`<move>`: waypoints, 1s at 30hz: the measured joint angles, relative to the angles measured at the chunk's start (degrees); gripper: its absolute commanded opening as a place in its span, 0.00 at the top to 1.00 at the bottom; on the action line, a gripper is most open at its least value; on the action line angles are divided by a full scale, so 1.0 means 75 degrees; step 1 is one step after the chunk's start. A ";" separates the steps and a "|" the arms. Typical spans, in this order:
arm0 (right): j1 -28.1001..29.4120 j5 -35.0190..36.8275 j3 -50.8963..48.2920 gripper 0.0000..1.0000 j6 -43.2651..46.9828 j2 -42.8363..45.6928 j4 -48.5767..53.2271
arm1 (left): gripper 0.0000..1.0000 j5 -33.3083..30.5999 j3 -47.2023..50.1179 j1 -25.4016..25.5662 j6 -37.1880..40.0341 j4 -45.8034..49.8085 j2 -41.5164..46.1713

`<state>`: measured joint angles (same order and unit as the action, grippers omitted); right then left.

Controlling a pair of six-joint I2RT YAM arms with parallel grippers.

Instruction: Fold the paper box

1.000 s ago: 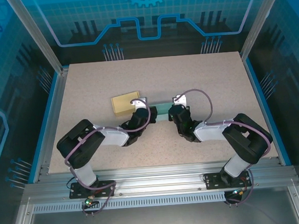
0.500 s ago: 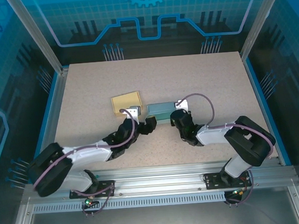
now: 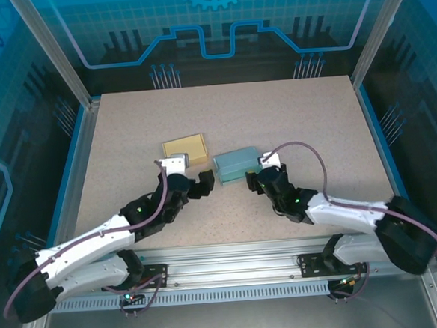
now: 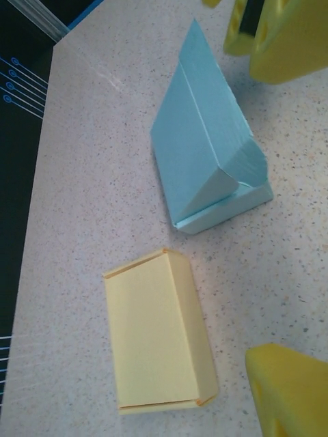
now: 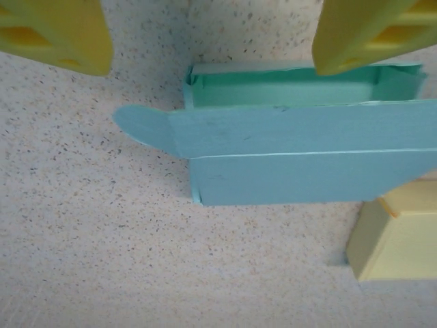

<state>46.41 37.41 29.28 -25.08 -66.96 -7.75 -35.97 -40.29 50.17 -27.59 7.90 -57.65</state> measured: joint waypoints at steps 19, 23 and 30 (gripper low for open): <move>-0.2716 -0.3182 0.4505 0.00 0.0274 -0.1445 0.4931 | 0.01 0.0382 -0.4036 -0.1160 0.1932 0.1323 -0.4756; -0.2786 -0.3614 0.4995 0.00 0.0475 -0.2739 0.5184 | 0.01 0.0612 -0.4447 -0.1297 0.1926 0.1425 -0.5686; -0.2798 -0.3899 0.5144 0.07 0.0635 -0.4115 0.5281 | 0.11 0.0912 -0.4479 -0.1297 0.1699 0.1708 -0.6411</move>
<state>25.43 8.16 67.85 -20.32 -97.82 31.86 -29.12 -73.89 40.45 -14.85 20.71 -105.73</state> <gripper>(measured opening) 0.931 0.930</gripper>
